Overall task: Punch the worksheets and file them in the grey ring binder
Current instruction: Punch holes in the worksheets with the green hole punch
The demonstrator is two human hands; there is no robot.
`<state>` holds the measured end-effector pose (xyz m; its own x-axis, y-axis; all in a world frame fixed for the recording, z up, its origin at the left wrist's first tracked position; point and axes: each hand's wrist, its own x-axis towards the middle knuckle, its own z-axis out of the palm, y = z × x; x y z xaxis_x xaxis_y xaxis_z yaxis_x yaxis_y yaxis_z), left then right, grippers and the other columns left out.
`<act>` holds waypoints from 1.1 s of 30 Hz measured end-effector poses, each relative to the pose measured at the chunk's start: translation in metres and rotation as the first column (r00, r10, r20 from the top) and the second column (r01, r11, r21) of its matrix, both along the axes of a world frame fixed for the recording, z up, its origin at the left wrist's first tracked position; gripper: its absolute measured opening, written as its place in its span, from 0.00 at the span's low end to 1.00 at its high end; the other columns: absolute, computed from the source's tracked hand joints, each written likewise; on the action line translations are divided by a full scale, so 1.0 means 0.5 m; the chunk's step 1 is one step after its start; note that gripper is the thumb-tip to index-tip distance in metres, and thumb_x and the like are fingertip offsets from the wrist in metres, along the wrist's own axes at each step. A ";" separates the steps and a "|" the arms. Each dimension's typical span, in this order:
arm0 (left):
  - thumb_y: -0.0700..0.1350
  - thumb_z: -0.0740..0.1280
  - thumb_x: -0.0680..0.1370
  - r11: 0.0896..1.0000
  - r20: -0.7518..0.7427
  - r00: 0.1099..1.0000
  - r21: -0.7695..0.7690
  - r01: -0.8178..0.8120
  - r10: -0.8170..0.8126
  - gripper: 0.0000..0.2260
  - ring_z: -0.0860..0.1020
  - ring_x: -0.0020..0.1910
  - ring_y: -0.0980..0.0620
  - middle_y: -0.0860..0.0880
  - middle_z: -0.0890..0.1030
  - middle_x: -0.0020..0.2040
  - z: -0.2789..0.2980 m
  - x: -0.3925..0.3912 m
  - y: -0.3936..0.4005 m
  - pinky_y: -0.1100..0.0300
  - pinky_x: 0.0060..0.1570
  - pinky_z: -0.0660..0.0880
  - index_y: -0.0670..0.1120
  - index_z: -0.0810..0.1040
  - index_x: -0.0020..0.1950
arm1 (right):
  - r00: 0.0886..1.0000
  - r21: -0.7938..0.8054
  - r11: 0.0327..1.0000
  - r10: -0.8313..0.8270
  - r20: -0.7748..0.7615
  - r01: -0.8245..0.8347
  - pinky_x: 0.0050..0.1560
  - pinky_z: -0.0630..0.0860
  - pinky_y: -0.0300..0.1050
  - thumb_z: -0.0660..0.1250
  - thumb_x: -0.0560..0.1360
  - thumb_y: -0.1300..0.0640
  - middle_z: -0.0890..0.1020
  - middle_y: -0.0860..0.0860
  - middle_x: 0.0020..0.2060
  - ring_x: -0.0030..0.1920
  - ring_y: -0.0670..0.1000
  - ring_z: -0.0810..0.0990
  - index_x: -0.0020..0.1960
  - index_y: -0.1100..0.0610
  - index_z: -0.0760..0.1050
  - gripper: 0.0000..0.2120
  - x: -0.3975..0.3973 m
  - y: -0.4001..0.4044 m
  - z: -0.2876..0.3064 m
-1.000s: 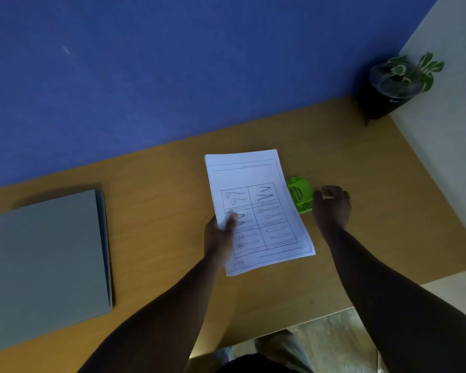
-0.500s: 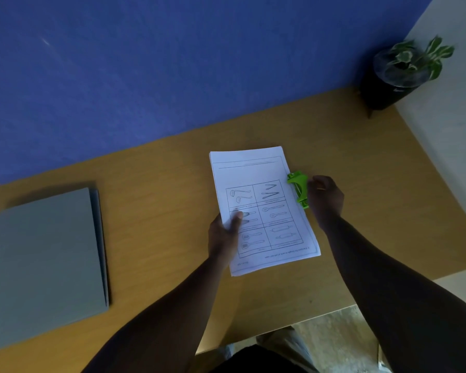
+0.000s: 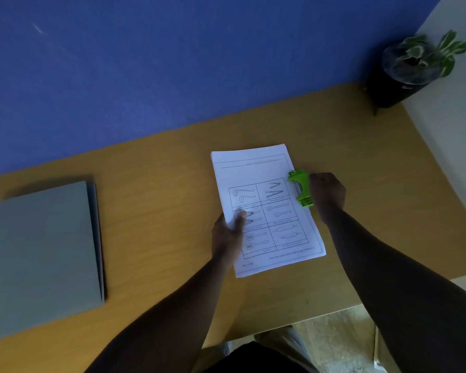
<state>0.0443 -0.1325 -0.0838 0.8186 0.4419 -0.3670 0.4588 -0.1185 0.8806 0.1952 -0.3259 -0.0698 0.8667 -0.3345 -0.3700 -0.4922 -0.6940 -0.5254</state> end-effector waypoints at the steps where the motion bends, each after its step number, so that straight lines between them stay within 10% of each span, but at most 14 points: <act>1: 0.61 0.67 0.77 1.000 -0.013 1.000 0.009 -0.003 0.004 0.22 0.80 0.59 0.60 0.56 0.82 0.59 -0.003 0.000 0.000 0.60 0.58 0.77 0.50 0.77 0.66 | 0.999 -0.003 1.000 0.017 -0.043 -0.017 0.46 0.67 0.45 0.53 0.79 0.53 0.81 0.61 0.55 0.56 0.62 0.78 0.57 0.62 0.78 0.20 0.008 -0.001 -0.003; 13: 0.56 0.68 0.78 0.999 -0.063 0.998 0.050 -0.009 0.012 0.15 0.82 0.53 0.61 0.59 0.84 0.54 -0.010 -0.005 -0.013 0.52 0.54 0.81 0.52 0.79 0.62 | 0.985 -0.168 0.985 -0.001 -0.172 -0.028 0.61 0.71 0.49 0.51 0.77 0.50 0.78 0.62 0.62 0.62 0.62 0.77 0.63 0.62 0.76 0.24 0.067 0.011 0.009; 33: 0.54 0.68 0.79 0.993 -0.058 0.998 0.112 0.045 -0.039 0.13 0.80 0.52 0.64 0.59 0.83 0.57 -0.003 0.001 -0.010 0.69 0.49 0.77 0.53 0.78 0.63 | 0.991 -0.353 0.934 -0.009 0.135 0.056 0.56 0.67 0.57 0.56 0.77 0.52 0.74 0.63 0.58 0.60 0.63 0.71 0.59 0.64 0.71 0.19 0.067 0.034 -0.043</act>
<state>0.0445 -0.1375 -0.0855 0.8168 0.4491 -0.3622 0.4995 -0.2363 0.8334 0.2285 -0.3089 -0.0912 0.8855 -0.4521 -0.1071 -0.4620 -0.8317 -0.3081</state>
